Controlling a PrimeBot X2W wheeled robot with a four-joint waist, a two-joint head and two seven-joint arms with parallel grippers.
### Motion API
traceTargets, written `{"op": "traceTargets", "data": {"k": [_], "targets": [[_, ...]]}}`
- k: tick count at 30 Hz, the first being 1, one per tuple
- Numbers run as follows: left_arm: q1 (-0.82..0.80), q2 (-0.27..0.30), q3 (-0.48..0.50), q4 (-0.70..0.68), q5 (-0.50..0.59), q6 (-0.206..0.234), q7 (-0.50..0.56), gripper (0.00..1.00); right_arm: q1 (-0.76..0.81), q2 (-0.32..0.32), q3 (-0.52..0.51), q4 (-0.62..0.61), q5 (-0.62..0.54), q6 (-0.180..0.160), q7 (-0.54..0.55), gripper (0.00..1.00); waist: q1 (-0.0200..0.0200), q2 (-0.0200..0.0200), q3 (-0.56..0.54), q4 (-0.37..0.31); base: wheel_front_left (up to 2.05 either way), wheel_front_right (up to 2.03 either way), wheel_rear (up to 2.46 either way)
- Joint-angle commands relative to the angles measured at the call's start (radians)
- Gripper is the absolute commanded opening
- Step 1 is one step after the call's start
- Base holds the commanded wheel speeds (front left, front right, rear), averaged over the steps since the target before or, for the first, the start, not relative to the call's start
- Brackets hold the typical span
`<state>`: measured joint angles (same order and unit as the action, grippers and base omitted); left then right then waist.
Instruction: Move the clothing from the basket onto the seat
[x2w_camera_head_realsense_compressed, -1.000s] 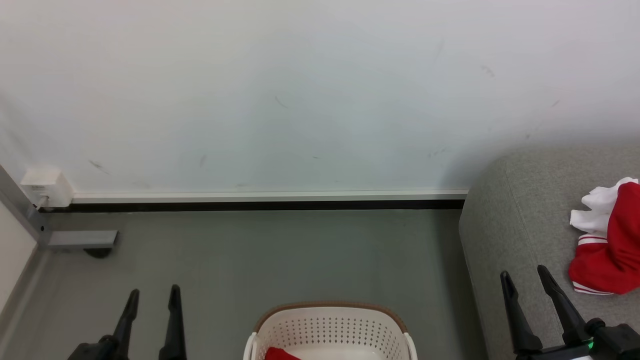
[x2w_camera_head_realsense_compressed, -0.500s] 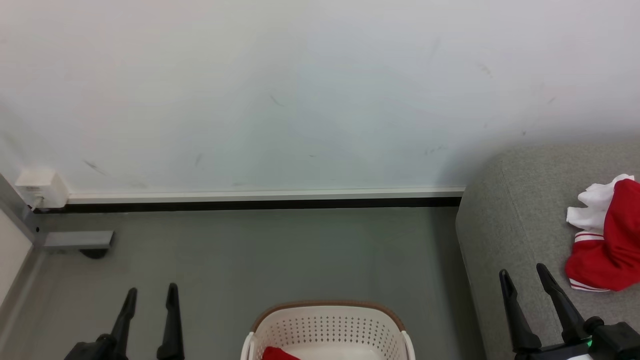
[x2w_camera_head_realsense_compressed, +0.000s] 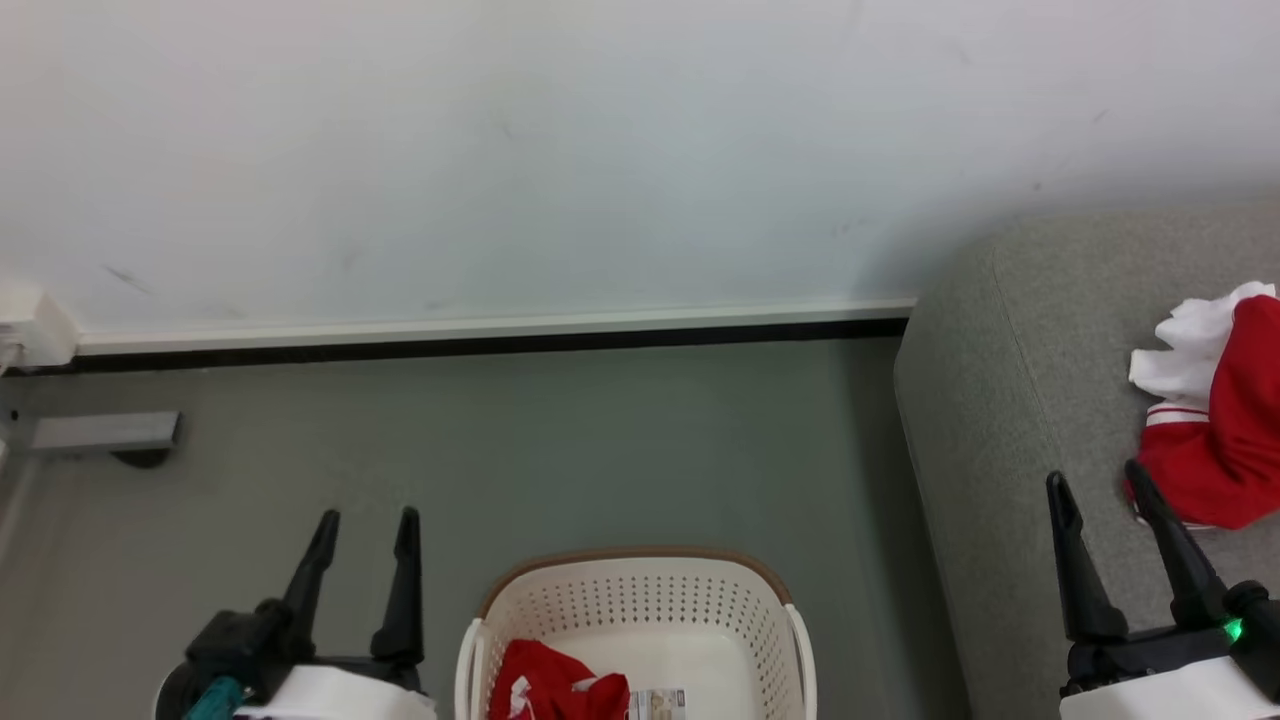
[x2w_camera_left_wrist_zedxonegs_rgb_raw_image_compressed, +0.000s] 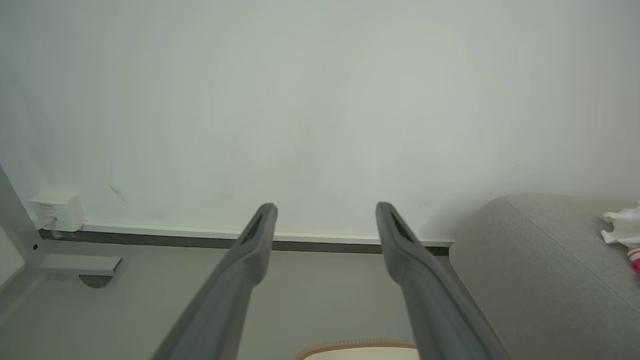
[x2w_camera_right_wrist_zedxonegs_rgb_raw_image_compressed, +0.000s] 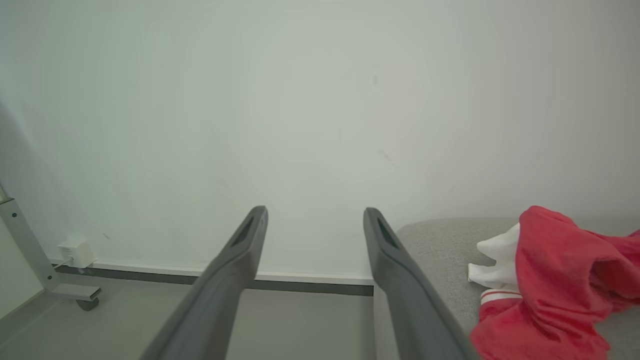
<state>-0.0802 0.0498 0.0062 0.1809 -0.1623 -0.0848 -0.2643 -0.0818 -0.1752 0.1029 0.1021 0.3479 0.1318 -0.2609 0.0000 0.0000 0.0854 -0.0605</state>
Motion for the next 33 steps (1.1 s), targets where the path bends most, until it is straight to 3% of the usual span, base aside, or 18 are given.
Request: {"op": "traceTargets", "data": {"k": [1, 17, 33], "targets": [[-0.014, 0.003, -0.006, 0.017, 0.014, -0.004, 0.0, 1.0, -0.015, -0.008, -0.005, -0.004, -0.007, -0.002, -0.003, 1.0, 0.0, 0.0, 0.037, -0.022, 0.0, 0.0, 0.0], [-0.3, 0.03, -0.123, 0.438, 0.019, -0.035, 0.01, 1.0, -0.138, 0.045, -0.047, -0.071, 0.005, -0.002, -0.003, 1.0, 0.0, 0.0, 0.271, -0.176, 0.0, 0.0, 0.0], [-0.572, 0.077, -0.258, 0.842, 0.131, -0.033, 0.13, 1.0, -0.243, 0.085, -0.137, -0.131, 0.03, -0.002, -0.003, 1.0, 0.0, 0.0, 0.481, -0.244, 0.0, 0.0, 0.0]]}}
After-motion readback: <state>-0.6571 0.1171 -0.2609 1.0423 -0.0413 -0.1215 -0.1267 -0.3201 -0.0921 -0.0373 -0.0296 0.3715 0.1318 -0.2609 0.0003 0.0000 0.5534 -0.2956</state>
